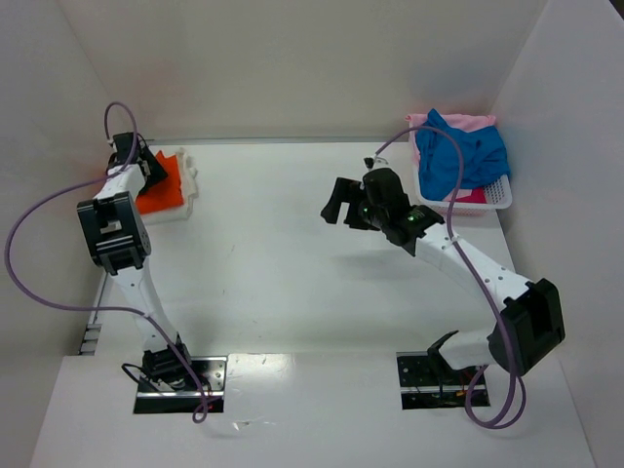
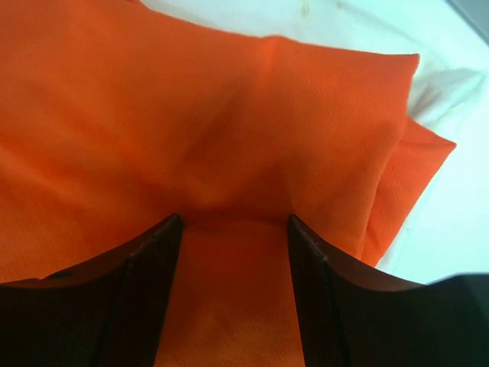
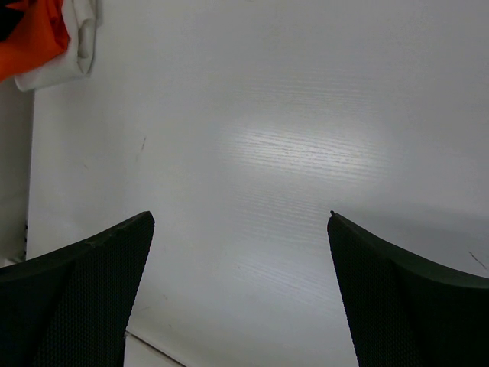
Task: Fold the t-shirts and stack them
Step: Put the neatly folded tshirt into the corner of the board with the left arm
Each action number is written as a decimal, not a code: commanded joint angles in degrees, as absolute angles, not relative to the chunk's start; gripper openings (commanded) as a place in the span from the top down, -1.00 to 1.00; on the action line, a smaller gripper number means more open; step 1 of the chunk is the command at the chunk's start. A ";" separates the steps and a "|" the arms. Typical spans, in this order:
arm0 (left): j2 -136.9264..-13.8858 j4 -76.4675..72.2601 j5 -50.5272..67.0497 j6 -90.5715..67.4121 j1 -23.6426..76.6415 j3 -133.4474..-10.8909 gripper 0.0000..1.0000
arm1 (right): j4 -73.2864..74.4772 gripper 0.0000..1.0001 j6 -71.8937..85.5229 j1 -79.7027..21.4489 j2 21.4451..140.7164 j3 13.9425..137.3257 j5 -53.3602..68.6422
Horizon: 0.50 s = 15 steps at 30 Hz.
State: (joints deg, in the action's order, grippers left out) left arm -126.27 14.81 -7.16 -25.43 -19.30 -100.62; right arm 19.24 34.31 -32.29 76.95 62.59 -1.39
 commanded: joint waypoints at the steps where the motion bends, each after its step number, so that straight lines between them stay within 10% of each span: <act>1: -127.34 11.93 -1.64 -26.98 -19.07 -103.44 -0.30 | 16.61 -1.00 34.80 -31.90 77.43 62.49 -2.81; 15: -124.63 11.52 -0.09 -24.87 -16.70 -103.45 -0.66 | 16.61 -1.00 34.80 -31.90 76.43 61.23 -2.29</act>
State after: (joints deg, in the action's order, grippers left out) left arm -128.33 13.84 0.27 -25.39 -16.41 -104.17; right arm 18.80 34.68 -32.29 78.23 62.35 -1.54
